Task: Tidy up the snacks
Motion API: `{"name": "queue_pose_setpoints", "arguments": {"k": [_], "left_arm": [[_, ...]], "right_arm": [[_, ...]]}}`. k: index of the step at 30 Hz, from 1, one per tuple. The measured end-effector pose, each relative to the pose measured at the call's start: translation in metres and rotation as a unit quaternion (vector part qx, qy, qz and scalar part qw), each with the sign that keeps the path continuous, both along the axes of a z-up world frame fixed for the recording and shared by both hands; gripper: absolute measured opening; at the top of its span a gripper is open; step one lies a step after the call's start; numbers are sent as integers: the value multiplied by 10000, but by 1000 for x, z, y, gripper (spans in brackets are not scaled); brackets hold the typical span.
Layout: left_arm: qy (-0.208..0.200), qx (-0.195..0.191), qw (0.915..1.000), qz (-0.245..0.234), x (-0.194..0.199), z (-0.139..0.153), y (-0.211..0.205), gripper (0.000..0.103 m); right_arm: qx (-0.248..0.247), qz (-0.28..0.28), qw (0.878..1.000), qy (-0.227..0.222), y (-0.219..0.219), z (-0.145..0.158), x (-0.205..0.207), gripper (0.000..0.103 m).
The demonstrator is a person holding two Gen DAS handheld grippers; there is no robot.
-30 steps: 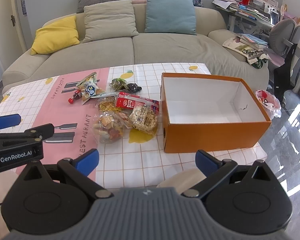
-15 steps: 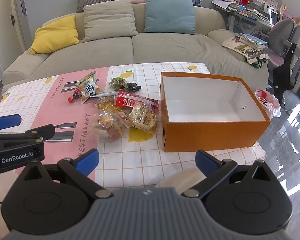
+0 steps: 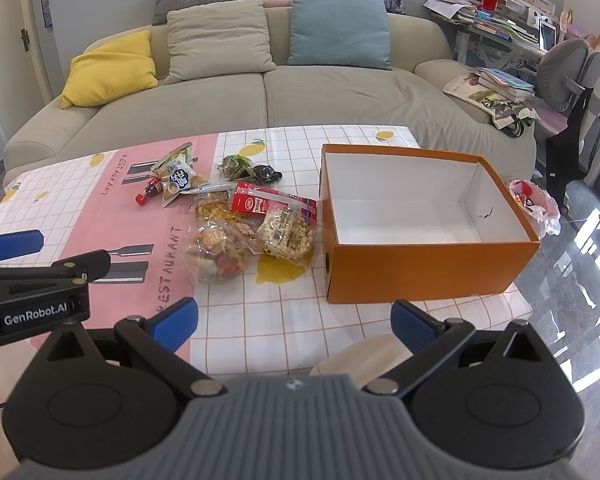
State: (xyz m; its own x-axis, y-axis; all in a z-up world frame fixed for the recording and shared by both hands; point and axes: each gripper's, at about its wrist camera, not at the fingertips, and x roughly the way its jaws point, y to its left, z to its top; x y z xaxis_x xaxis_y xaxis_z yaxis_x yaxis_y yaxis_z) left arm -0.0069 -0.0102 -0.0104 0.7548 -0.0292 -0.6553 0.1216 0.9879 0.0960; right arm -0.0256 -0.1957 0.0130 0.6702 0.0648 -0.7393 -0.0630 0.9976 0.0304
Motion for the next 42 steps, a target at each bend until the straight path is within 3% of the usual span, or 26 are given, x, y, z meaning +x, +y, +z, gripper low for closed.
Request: {"name": "queue_pose_setpoints", "arguments": {"k": [36,42], "left_arm": [[108,-23,9999,-35,-1,-1,-2,92],[279,-285,9992,-11,8,-3,5,91]], "right_arm": [[-5,-36,9999,99,2,-2,4,100],[33,-75,9998,201,2,-9,13,100]]}}
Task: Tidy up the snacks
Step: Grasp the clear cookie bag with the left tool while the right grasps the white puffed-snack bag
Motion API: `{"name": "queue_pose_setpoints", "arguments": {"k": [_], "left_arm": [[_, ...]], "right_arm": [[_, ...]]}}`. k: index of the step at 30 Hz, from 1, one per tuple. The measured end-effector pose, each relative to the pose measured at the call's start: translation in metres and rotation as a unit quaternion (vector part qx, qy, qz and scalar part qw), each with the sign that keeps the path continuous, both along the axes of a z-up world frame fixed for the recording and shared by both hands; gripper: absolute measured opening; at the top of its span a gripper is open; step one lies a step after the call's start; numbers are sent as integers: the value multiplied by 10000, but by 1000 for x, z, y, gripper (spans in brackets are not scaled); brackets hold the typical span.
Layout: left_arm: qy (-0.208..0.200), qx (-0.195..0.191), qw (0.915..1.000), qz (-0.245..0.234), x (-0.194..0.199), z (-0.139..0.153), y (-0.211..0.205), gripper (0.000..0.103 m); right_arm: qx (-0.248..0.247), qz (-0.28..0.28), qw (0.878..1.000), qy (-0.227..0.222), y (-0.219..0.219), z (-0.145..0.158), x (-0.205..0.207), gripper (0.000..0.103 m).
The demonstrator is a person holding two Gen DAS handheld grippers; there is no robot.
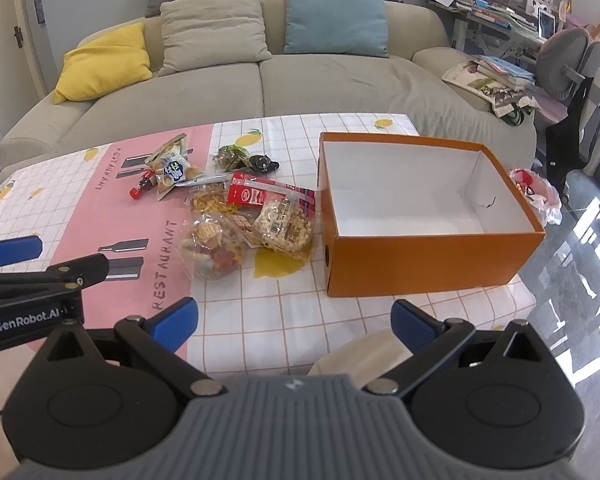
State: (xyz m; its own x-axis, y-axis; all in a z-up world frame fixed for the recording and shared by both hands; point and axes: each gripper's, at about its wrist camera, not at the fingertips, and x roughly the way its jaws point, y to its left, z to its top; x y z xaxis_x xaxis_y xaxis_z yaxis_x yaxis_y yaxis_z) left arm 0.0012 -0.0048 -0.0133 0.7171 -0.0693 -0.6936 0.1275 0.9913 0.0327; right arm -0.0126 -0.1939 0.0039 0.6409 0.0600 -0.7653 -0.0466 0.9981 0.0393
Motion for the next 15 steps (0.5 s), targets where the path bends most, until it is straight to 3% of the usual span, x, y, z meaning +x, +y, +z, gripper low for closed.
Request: {"name": "queue_pose_setpoints", "arguments": {"k": [7,11,15], "left_arm": [[203,-246,9995,-36,24,-7,16,86],[368,-622,9973,-136,41,-14,28,77],[482,-829,9947,-377,60,-25,33,75]], "right_arm": [[69,169,9998,12,4,-13,22,99],[131,469,9988,-103,12,-20,38,78],[161,904,9955,-222,26,-33,54,67]]}}
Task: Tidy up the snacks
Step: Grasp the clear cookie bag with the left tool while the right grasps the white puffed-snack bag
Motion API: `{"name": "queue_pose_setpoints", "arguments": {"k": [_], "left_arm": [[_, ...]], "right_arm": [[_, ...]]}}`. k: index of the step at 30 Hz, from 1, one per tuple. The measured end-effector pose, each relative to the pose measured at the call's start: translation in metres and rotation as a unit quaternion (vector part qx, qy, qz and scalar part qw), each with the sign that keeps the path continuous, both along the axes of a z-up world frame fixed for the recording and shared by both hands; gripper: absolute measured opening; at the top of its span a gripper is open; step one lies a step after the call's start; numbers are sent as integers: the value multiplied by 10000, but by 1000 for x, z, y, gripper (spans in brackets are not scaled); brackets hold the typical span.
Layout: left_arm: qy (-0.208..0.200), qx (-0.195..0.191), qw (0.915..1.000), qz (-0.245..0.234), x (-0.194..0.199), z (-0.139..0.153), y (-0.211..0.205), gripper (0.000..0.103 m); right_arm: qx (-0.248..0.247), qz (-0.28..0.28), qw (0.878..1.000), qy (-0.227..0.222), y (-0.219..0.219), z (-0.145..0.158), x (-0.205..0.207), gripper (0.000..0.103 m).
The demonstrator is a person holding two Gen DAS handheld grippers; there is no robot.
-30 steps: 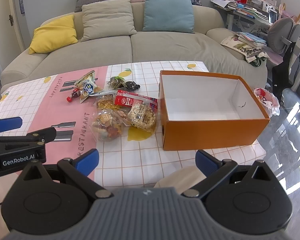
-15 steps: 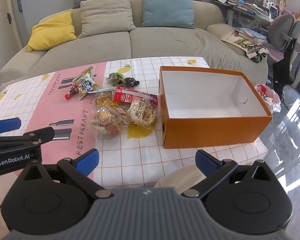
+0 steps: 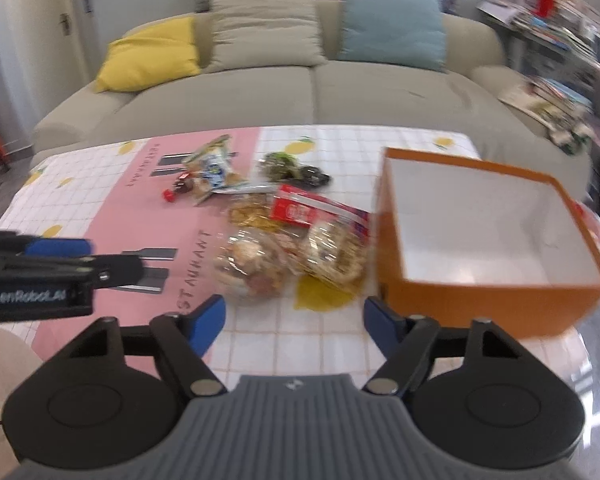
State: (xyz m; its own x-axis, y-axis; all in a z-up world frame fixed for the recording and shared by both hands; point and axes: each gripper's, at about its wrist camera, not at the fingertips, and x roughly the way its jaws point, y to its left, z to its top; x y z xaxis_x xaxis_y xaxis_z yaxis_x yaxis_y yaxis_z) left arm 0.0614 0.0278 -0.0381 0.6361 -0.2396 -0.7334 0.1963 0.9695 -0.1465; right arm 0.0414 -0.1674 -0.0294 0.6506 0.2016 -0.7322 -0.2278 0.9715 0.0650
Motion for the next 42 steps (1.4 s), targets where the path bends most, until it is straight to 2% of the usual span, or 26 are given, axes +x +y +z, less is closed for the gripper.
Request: {"name": "queue_pose_setpoints", "arguments": {"k": [4,7,10,15,17,20,24,29,35,42], "left_arm": [[-27,313,9987,-401,20,-15,-6,82],[42,438,9970,-644,36,-27,-7,84],[165,578,9944,-865,51,-40,-8,86],[240,790,9873,-1360,69,-57,-10,88],[248,830,9821,-1674,76,-64,-14,88],[203,923,9697,-2251,83,-74,-23,89],[154,1132,9610,-2519,94,-83,-32,89],[292,1172,9585,-2582,108,-95,-37,89],[473,1114,9618,-2456,117,-108,-43,89],[622,953,9726,-2027,122,-112,-43,84]], "right_arm": [[-157,412,9990,-83,15,-18,18,53],[-247,555,9981,64,19,-34,38,51],[-327,711,9968,172,21,-49,56,43],[-454,821,9952,269,22,-67,80,42],[-563,844,9945,274,23,-74,87,42],[-803,925,9920,304,24,-87,96,43],[-1223,1186,9851,219,28,-99,101,49],[-1683,1458,9749,36,31,-110,108,51],[-2072,1574,9656,10,38,-124,119,52],[-2484,1530,9565,-101,43,-140,128,59]]}}
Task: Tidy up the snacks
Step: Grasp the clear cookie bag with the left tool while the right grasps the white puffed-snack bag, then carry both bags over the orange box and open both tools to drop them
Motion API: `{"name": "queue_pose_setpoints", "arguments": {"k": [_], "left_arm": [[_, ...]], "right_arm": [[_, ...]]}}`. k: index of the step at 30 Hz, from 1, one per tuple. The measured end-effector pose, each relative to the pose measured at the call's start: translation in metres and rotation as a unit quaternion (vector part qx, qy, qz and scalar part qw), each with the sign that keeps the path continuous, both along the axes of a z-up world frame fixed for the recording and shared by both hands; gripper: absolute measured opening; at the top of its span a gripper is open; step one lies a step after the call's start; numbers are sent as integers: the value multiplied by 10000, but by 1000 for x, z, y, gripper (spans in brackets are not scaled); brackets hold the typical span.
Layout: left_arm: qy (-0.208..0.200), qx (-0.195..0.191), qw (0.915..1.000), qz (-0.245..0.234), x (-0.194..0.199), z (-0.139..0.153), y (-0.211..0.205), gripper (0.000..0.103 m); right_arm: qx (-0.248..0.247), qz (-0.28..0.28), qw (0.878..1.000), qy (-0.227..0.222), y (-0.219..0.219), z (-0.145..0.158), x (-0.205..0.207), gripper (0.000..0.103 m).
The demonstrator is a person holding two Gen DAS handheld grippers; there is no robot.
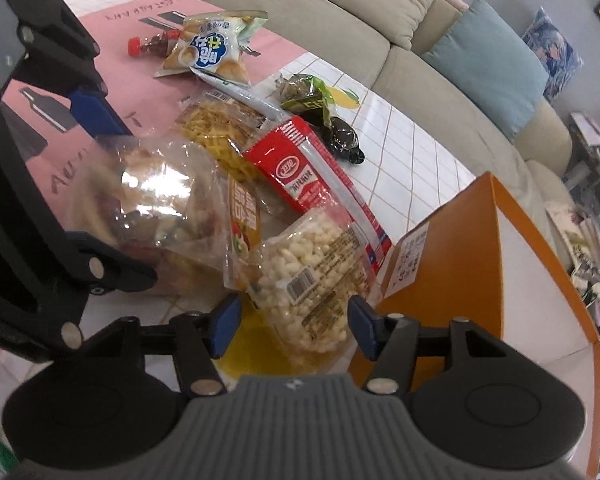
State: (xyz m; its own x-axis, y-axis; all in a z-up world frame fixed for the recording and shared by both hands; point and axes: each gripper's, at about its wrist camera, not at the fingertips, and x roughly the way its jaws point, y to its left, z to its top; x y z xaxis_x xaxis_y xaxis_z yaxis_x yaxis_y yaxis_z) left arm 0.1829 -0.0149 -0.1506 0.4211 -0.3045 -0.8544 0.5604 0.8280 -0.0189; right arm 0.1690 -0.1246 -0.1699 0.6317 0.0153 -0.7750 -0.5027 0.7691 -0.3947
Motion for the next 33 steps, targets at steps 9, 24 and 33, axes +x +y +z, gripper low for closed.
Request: {"name": "queue_pose_setpoints", "arguments": {"k": [9,24,33], "left_arm": [[102,-245,9956,901,-9,4,10,71],[301,-523,9717,2282,-51,17,43,68],[70,-817,9594,2698,-82,50,57,67]], "right_arm": [[-105,-69,9996,-242,9,-12,7,58],[81,-205,9974,-690,9,29,-18,21],[1467,-771,9861,-139,-3,77,-48,18]]}}
